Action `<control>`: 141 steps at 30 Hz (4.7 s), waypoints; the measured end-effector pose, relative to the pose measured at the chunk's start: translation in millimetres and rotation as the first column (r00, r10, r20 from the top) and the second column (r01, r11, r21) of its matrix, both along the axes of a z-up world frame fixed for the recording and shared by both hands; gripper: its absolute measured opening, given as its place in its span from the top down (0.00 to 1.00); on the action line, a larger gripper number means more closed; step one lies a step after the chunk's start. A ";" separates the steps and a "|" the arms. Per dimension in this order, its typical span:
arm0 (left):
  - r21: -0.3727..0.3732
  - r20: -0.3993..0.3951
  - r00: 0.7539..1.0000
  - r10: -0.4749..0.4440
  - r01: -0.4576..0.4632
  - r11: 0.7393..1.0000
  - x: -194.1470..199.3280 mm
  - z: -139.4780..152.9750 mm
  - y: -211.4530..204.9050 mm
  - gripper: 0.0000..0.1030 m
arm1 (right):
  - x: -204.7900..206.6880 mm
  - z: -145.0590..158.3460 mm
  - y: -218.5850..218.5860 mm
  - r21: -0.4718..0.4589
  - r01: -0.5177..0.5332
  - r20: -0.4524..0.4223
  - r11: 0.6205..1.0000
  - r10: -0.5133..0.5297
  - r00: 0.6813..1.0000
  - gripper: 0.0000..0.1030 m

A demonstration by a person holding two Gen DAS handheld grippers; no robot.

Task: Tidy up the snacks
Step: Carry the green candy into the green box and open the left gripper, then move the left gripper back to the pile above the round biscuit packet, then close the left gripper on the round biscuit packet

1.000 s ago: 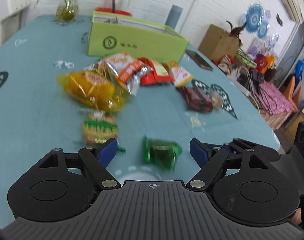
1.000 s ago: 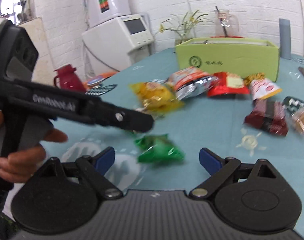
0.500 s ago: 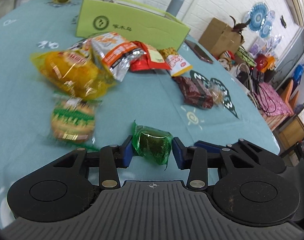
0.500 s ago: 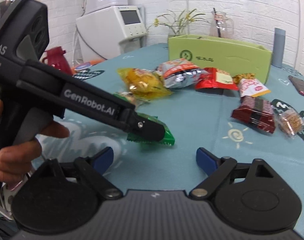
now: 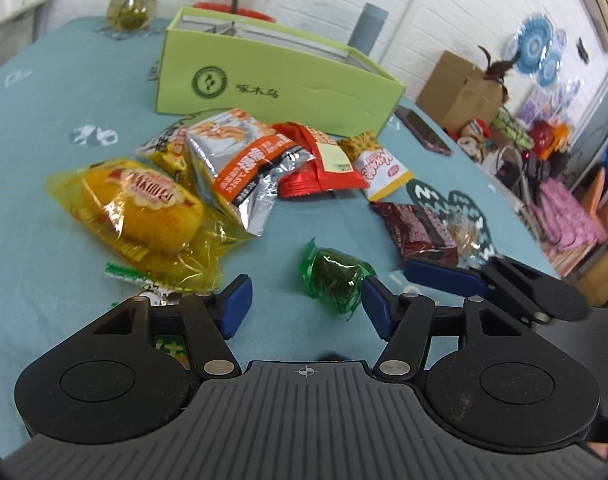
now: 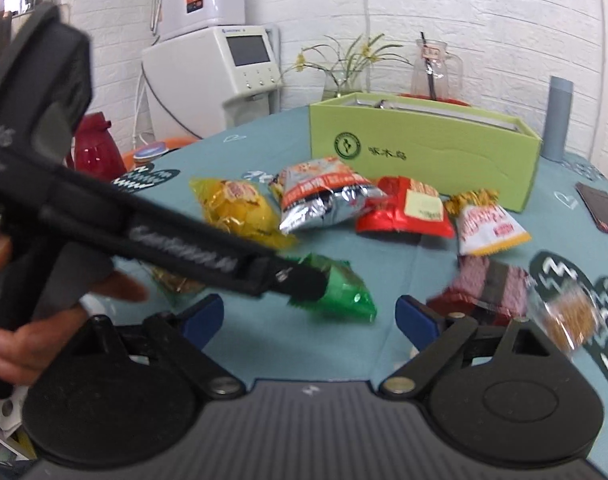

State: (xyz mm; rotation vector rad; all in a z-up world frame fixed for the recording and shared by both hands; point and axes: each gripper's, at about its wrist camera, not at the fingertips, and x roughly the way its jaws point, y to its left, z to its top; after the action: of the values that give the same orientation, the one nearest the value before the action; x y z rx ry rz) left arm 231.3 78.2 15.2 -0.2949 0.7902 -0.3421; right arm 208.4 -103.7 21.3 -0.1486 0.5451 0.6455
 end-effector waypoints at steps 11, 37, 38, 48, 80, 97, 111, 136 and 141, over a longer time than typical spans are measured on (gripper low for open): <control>-0.028 -0.035 0.997 -0.073 0.072 0.997 22.4 -9.3 -13.6 0.94 | 21.6 -7.0 4.9 -0.003 -0.012 -0.061 1.000 0.012 0.998 0.50; 0.001 0.139 0.989 -0.050 0.051 0.999 255.9 88.4 -36.7 0.66 | 235.7 78.2 -17.8 0.036 0.102 0.107 0.994 -0.106 0.989 0.07; 0.006 0.176 0.984 -0.038 0.038 0.999 245.3 93.8 -32.7 0.59 | 228.1 81.4 -23.6 0.063 0.111 0.124 0.992 -0.119 0.985 0.08; 0.058 0.394 0.919 -0.037 0.015 0.998 106.1 154.0 -7.6 0.35 | 109.3 136.6 -34.3 0.168 0.073 0.260 0.983 -0.116 0.959 0.09; 0.062 -0.022 0.999 0.028 -0.026 0.998 -29.8 -3.8 67.2 0.75 | -30.3 -8.9 110.0 -0.013 -0.197 -0.095 0.980 0.195 0.976 0.10; 0.085 -0.001 1.000 -0.017 0.017 0.996 -33.5 6.4 6.5 0.41 | -34.7 12.2 -34.3 -0.017 0.204 -0.011 0.979 -0.204 0.979 0.11; 0.141 -0.005 1.000 -0.029 0.029 0.990 -31.8 3.0 -9.9 0.39 | 24.7 14.9 -109.7 0.092 0.506 -0.080 0.858 -0.500 0.862 0.11; 0.178 0.013 0.998 -0.060 0.056 0.982 -36.8 -5.6 -13.7 0.37 | 55.7 -12.7 -28.3 -0.078 0.352 -0.098 0.933 -0.358 0.928 0.09; 0.216 0.024 0.998 -0.060 0.053 0.975 -38.1 -7.6 -19.9 0.37 | 53.9 -13.0 -36.2 -0.091 0.350 -0.088 0.933 -0.357 0.930 0.09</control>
State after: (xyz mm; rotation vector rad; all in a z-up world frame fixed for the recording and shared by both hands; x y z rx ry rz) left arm 193.3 58.4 7.6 -0.0636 0.7992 -0.3107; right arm 262.2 -139.9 8.3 -0.0825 0.6772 0.2815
